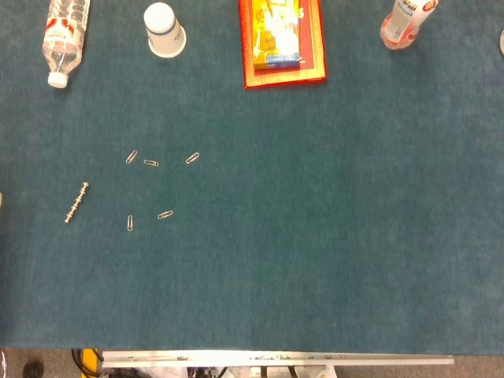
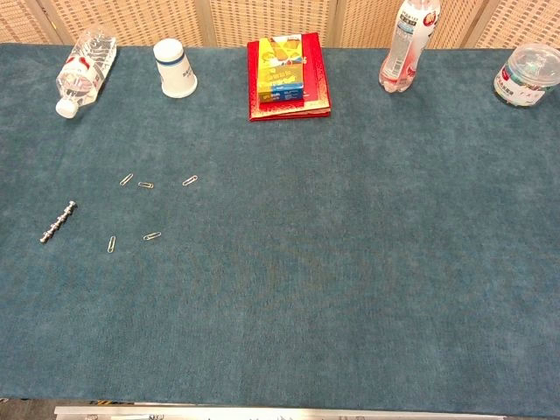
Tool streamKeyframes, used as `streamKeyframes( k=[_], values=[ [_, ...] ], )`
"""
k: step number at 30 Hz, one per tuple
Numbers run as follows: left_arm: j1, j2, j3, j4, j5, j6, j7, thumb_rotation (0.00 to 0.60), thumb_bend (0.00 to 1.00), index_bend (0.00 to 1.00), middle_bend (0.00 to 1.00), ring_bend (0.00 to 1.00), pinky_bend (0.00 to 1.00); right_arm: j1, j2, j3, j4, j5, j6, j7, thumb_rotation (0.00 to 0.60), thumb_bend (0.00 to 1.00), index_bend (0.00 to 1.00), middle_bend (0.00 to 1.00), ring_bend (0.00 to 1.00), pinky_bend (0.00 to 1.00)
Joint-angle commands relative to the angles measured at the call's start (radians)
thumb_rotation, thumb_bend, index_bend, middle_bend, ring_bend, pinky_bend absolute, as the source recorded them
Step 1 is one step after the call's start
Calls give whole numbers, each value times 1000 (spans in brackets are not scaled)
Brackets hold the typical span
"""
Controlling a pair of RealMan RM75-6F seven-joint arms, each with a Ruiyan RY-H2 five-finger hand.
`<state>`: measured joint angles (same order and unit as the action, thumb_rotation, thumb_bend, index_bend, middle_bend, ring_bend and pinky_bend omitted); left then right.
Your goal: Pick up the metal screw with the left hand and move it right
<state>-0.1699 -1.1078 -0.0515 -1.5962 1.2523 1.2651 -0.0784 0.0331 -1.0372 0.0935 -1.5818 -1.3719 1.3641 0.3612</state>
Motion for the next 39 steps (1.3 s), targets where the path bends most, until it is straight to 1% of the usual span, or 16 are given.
streamKeyframes(
  k=[1, 7, 9, 15, 18, 21, 22, 24, 26, 28, 31, 36, 39],
  values=[
    [-1, -5, -2, -1, -5, -5, 9, 600, 317, 412, 166, 155, 291, 3, -3, 0, 8, -3, -4, 6, 600, 0, 254, 138, 64, 279],
    [-5, 5, -11, -25, -18, -15, 25, 600, 317, 417, 167, 156, 291, 21, -5, 8, 27, -7, -22, 22, 600, 0, 255, 137, 65, 279],
    [-7, 6, -15, -33, -18, -15, 31, 600, 317, 426, 180, 161, 291, 26, -5, 10, 26, -13, -23, 24, 600, 0, 254, 137, 65, 279],
    [-21, 7, -19, -64, -1, -26, 41, 600, 317, 450, 293, 188, 291, 37, 5, 13, 16, -19, -25, 6, 600, 0, 254, 137, 64, 279],
    [-27, 2, -22, -79, 4, -25, 57, 600, 317, 462, 374, 245, 291, 37, 8, 18, 13, -19, -16, 1, 600, 0, 254, 137, 65, 279],
    [-36, -8, -23, -102, 4, -27, 90, 600, 315, 454, 394, 257, 291, 33, 14, 19, 7, -23, -3, 1, 600, 0, 254, 137, 64, 279],
    [-40, -11, -23, -109, 4, -30, 100, 600, 297, 439, 385, 249, 291, 32, 16, 18, 7, -24, 0, 0, 600, 0, 255, 137, 64, 279],
    [-48, -19, -22, -119, 5, -39, 117, 600, 243, 392, 333, 206, 291, 30, 18, 17, 6, -24, 4, -2, 600, 0, 255, 137, 64, 279],
    [-59, -32, -26, -125, 2, -47, 136, 600, 160, 314, 234, 130, 282, 26, 18, 15, 6, -24, 9, 0, 600, 0, 254, 137, 64, 279],
    [-73, -46, -30, -130, -5, -59, 158, 600, 117, 260, 175, 86, 261, 21, 18, 14, 7, -20, 14, 3, 600, 0, 254, 137, 64, 279],
    [-97, -64, -33, -131, -22, -86, 203, 600, 104, 201, 91, 40, 228, 16, 17, 14, 13, -15, 19, 8, 600, 0, 255, 137, 65, 279],
    [-129, -98, -35, -125, -54, -118, 273, 600, 102, 151, 33, 11, 188, 7, 14, 12, 20, -8, 25, 17, 600, 0, 254, 137, 64, 279],
    [-142, -124, -33, -121, -74, -132, 301, 600, 78, 39, 1, 0, 150, 1, 12, 11, 27, -3, 26, 23, 600, 0, 255, 137, 64, 279]
  ],
)
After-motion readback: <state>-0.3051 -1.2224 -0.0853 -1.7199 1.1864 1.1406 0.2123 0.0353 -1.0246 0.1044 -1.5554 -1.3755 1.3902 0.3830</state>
